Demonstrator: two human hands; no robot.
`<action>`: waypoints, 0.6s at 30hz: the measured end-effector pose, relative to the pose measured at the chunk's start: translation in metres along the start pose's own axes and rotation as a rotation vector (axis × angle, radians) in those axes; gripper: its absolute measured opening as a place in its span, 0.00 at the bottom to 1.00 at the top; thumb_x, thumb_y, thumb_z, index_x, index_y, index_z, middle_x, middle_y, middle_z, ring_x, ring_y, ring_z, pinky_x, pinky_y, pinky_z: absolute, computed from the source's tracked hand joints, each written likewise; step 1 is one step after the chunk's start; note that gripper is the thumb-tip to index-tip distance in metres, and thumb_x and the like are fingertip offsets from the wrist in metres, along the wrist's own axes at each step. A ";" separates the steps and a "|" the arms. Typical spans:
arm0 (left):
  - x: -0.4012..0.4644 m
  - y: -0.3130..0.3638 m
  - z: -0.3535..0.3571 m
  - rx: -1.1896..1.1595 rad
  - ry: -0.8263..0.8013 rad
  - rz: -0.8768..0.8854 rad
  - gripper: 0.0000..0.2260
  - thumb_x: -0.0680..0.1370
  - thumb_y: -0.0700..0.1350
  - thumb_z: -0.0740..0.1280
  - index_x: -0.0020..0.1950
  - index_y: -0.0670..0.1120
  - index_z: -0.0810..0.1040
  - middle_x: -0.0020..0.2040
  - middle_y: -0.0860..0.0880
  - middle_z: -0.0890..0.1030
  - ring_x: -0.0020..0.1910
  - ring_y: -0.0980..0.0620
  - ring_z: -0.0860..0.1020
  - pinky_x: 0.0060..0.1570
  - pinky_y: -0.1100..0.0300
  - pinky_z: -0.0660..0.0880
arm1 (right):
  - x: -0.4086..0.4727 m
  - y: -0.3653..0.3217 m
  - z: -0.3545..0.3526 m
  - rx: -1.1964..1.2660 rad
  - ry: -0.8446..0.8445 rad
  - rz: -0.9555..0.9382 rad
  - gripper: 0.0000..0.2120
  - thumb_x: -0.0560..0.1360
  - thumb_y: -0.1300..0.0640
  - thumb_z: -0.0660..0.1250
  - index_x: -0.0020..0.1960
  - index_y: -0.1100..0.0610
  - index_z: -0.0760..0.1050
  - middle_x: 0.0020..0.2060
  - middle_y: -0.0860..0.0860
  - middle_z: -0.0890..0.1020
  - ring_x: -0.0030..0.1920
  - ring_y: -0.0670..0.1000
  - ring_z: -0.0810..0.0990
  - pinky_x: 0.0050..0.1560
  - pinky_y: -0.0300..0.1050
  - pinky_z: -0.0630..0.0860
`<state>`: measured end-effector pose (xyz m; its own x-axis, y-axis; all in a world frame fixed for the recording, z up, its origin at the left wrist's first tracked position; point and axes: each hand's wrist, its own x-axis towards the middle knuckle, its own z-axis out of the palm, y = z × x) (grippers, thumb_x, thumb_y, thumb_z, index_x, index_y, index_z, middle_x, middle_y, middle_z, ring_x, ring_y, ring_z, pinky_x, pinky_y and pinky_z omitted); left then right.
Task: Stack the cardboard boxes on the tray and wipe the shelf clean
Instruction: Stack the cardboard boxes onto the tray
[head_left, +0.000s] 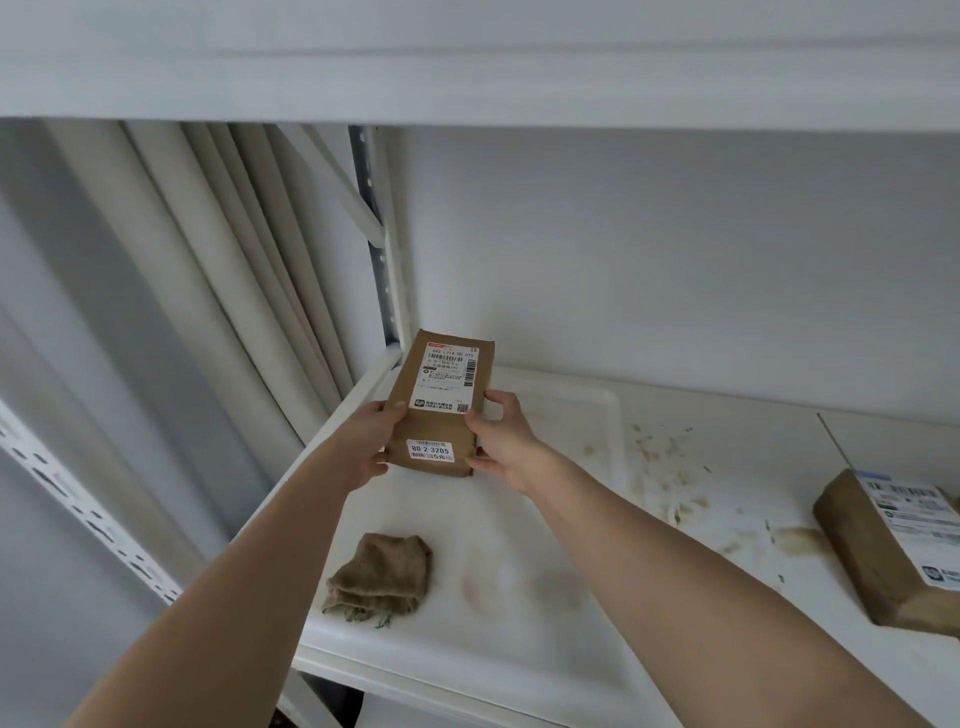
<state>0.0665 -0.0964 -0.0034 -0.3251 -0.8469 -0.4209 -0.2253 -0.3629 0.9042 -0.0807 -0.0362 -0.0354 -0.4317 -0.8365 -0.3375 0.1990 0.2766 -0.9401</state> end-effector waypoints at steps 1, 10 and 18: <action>0.003 0.000 -0.002 -0.029 0.011 0.006 0.15 0.82 0.47 0.59 0.67 0.43 0.70 0.48 0.49 0.78 0.50 0.47 0.77 0.57 0.52 0.71 | 0.002 0.002 0.004 -0.013 0.007 -0.010 0.21 0.79 0.54 0.65 0.69 0.46 0.62 0.63 0.53 0.75 0.56 0.55 0.80 0.44 0.47 0.80; 0.013 0.003 -0.014 -0.096 0.107 0.086 0.13 0.82 0.38 0.57 0.66 0.40 0.70 0.43 0.49 0.77 0.38 0.52 0.77 0.34 0.59 0.73 | 0.013 -0.001 0.029 -0.084 -0.026 -0.012 0.20 0.80 0.58 0.63 0.68 0.48 0.60 0.61 0.55 0.77 0.55 0.56 0.81 0.46 0.46 0.81; 0.024 0.000 -0.022 -0.136 0.056 0.061 0.14 0.81 0.39 0.61 0.65 0.38 0.73 0.51 0.44 0.81 0.43 0.48 0.80 0.36 0.57 0.77 | 0.015 0.002 0.042 -0.226 -0.060 -0.058 0.24 0.78 0.64 0.60 0.71 0.49 0.65 0.63 0.56 0.76 0.60 0.56 0.78 0.59 0.53 0.78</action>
<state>0.0792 -0.1256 -0.0123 -0.2820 -0.8879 -0.3635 -0.0792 -0.3561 0.9311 -0.0504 -0.0681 -0.0402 -0.3818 -0.8789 -0.2859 -0.0290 0.3205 -0.9468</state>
